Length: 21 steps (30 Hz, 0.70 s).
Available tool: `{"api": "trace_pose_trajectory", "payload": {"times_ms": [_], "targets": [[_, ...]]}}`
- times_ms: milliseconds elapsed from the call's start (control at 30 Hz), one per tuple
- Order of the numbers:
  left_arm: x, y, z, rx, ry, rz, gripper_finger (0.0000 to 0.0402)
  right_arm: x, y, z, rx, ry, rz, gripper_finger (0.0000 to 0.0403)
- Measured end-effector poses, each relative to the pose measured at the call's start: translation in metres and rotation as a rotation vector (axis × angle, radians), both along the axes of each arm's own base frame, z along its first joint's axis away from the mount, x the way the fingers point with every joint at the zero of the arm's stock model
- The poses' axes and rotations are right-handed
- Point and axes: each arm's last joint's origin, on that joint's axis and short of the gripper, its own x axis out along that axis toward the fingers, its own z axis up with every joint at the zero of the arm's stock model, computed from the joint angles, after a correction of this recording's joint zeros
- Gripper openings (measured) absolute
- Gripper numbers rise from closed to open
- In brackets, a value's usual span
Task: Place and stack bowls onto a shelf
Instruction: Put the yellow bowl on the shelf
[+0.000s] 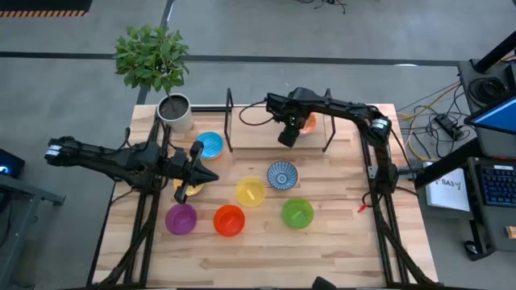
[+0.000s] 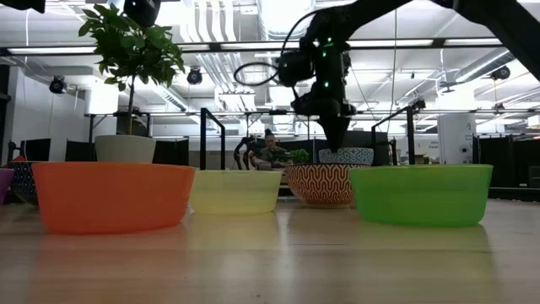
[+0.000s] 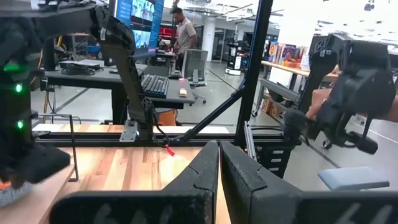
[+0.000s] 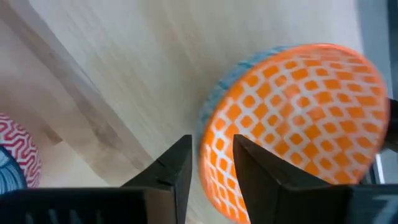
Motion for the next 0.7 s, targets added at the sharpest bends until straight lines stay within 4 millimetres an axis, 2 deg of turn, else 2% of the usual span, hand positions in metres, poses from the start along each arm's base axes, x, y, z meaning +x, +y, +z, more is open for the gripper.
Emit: {"api": "trace_pose_trajectory", "payload": {"times_ms": [167,267,400,500,700], "targets": [[0.000,0.000,-0.002,-0.055,0.035,-0.002,0.0000,-0.006,0.017,0.036,-0.061,-0.119,-0.004,0.0100],[0.001,0.000,-0.008,-0.102,0.075,0.004,0.0000,-0.006,0.038,0.057,-0.119,-0.262,0.071,0.0098],[0.004,0.003,-0.018,-0.228,0.181,0.130,0.0000,-0.012,0.075,0.078,-0.190,-0.455,0.179,0.0099],[0.009,0.004,-0.027,-0.312,0.275,0.219,0.0000,-0.021,0.109,0.082,-0.214,-0.587,0.262,0.0100],[0.030,-0.002,-0.050,-0.323,0.421,0.215,0.0000,-0.046,0.174,0.076,-0.202,-0.832,0.419,0.0092]]}}
